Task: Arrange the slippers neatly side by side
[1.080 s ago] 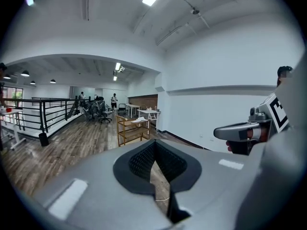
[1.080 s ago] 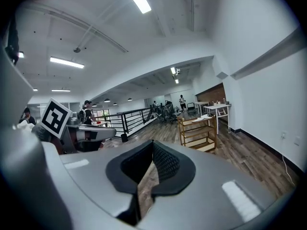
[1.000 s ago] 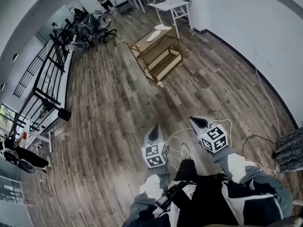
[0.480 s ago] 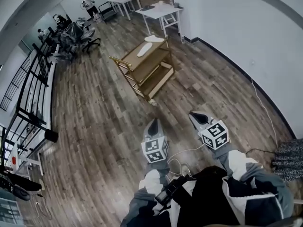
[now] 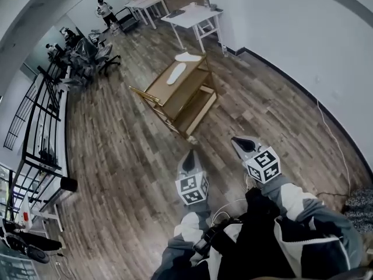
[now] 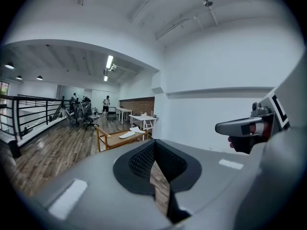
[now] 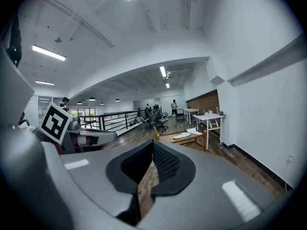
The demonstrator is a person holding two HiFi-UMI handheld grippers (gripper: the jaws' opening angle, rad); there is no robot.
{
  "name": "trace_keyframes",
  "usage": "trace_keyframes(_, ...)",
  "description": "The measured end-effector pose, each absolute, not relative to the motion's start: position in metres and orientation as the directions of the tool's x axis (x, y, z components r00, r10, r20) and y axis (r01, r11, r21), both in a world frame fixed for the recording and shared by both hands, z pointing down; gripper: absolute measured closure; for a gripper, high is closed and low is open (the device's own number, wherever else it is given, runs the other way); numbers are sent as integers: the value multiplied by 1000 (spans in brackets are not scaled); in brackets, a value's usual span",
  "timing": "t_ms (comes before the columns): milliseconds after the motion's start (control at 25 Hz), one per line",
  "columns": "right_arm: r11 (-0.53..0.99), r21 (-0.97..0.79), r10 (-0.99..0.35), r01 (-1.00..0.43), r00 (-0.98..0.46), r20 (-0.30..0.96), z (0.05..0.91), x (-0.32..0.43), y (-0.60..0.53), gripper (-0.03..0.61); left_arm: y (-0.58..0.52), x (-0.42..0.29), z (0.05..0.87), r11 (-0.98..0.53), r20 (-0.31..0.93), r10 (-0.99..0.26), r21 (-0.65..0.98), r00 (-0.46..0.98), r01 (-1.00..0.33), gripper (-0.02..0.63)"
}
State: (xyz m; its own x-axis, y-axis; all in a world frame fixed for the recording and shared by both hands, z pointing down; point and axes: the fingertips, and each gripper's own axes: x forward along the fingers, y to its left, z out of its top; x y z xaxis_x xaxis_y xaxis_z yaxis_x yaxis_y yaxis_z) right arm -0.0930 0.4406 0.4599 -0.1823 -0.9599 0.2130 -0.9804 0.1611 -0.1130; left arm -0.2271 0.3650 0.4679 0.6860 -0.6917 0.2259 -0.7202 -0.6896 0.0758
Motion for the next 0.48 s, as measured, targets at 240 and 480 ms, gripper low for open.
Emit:
trace_keyframes(240, 241, -144, -943, -960, -267, 198, 466, -37, 342, 569, 284, -171, 473, -634, 245, -741, 54, 625, -772, 601)
trace_keyframes(480, 284, -146, -935, -948, -307, 178, 452, 39, 261, 571, 209, -104, 463, -597, 264, -768, 37, 584, -801, 601)
